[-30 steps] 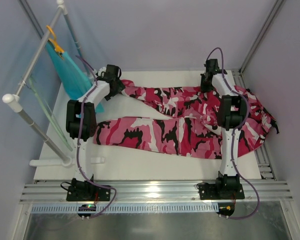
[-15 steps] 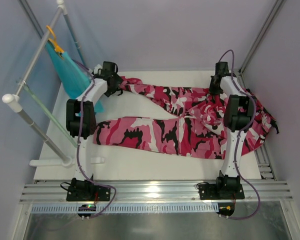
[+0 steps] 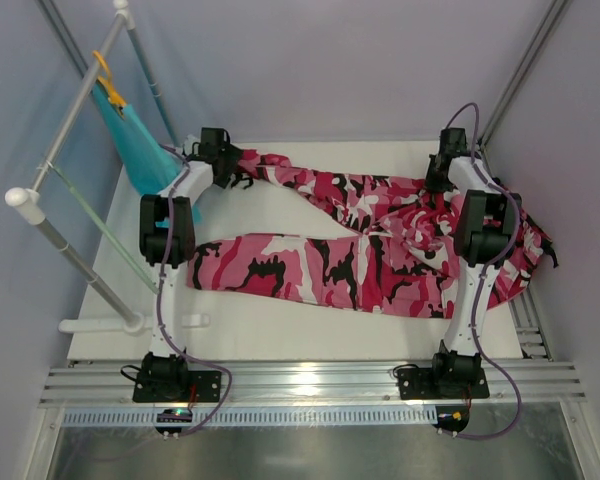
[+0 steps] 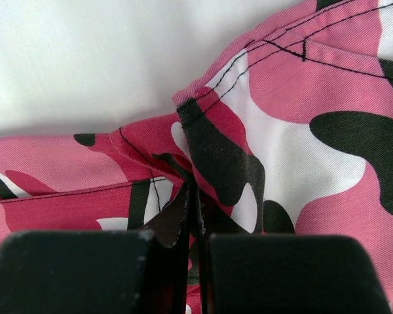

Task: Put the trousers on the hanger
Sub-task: Fold the trousers

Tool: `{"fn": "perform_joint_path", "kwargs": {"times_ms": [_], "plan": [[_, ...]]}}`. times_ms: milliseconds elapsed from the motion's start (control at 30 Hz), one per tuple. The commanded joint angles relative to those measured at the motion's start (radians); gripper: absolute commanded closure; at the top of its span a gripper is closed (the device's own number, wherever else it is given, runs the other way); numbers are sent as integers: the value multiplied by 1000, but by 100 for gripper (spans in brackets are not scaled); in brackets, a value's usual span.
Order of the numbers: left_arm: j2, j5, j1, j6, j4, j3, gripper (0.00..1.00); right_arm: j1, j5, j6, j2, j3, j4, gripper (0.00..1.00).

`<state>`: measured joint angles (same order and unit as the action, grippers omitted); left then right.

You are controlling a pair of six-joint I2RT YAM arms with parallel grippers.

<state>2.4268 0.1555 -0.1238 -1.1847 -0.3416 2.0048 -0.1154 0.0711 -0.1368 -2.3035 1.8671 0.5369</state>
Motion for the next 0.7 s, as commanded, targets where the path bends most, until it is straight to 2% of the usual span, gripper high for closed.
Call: {"fn": "perform_joint_path", "kwargs": {"times_ms": [0, 133, 167, 200, 233, 267, 300, 333, 367, 467, 667], "plan": [[32, -31, 15, -53, 119, 48, 23, -20, 7, 17, 26, -32, 29, 96], [51, -56, 23, -64, 157, 60, 35, -26, -4, 14, 18, -28, 32, 96], [55, -66, 24, -59, 162, 66, 49, -27, -16, 14, 22, -28, 29, 96], [57, -74, 23, -52, 161, 81, 57, -27, -34, 20, 26, -31, 26, 96], [61, -83, 23, -44, 153, 94, 65, -27, -121, 26, 38, -43, 15, 88], [63, -94, 23, -36, 139, 103, 79, -26, -160, 34, 52, -55, 0, 83], [60, -100, 21, -20, 107, 121, 85, -24, -197, 39, 91, -69, -36, 78], [48, -105, 19, -4, 98, 123, 90, -15, -229, 49, 111, -92, -57, 67], [35, -105, 15, 8, 87, 123, 100, -6, -299, 57, 130, -98, -69, 63], [-11, -77, -5, 71, 15, 123, 100, 43, -375, 74, 174, -86, -86, 52], [-99, 16, -46, 174, -230, 150, 100, 115, -361, 131, 135, 20, -74, 39]]}}
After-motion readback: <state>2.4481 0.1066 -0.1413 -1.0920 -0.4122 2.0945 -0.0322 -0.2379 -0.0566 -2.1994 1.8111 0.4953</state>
